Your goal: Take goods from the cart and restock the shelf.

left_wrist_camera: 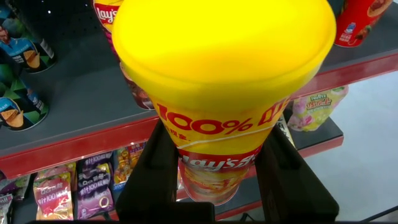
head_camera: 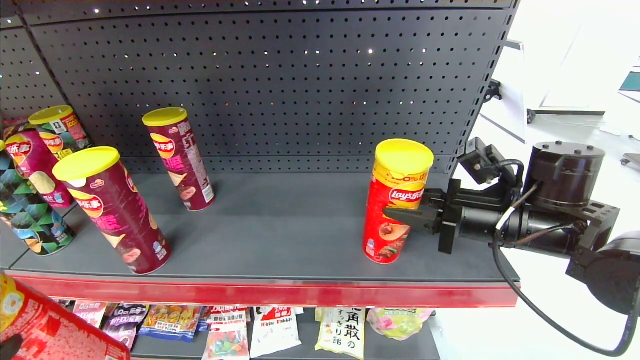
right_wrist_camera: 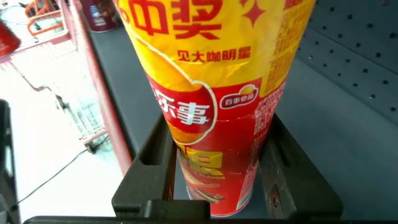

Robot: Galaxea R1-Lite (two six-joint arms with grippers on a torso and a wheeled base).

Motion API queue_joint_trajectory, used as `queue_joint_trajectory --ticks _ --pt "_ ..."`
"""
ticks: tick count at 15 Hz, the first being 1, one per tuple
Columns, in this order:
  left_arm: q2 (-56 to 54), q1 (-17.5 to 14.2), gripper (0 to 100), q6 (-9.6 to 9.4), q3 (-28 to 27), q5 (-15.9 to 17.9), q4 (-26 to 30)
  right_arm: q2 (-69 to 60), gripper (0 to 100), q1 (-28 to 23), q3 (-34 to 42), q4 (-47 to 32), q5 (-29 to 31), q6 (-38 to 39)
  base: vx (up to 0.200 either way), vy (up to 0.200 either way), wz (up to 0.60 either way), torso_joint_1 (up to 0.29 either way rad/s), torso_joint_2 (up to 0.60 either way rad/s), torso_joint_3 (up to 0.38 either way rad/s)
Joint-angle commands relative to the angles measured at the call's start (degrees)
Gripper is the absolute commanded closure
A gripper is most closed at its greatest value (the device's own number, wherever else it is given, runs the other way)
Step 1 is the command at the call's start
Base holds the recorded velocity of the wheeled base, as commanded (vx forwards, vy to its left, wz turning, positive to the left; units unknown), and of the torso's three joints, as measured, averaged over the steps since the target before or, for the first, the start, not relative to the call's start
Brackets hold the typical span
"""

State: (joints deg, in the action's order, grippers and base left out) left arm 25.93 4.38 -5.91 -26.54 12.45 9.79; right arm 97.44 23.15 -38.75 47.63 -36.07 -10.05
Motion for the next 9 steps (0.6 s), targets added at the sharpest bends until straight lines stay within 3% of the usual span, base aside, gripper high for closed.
queue_joint_trajectory --ticks 1,9 --pt "0.09 0.02 100 0.02 0.0 0.03 0.05 -0.76 100 0.58 0.26 -0.08 0.3 0.03 0.0 0.0 0.0 0.0 0.0 0.0" --pt "0.35 0.02 100 -0.06 0.0 0.03 -0.03 -1.29 100 1.64 0.61 -0.17 1.44 0.11 0.0 0.0 0.0 0.0 0.0 0.0"
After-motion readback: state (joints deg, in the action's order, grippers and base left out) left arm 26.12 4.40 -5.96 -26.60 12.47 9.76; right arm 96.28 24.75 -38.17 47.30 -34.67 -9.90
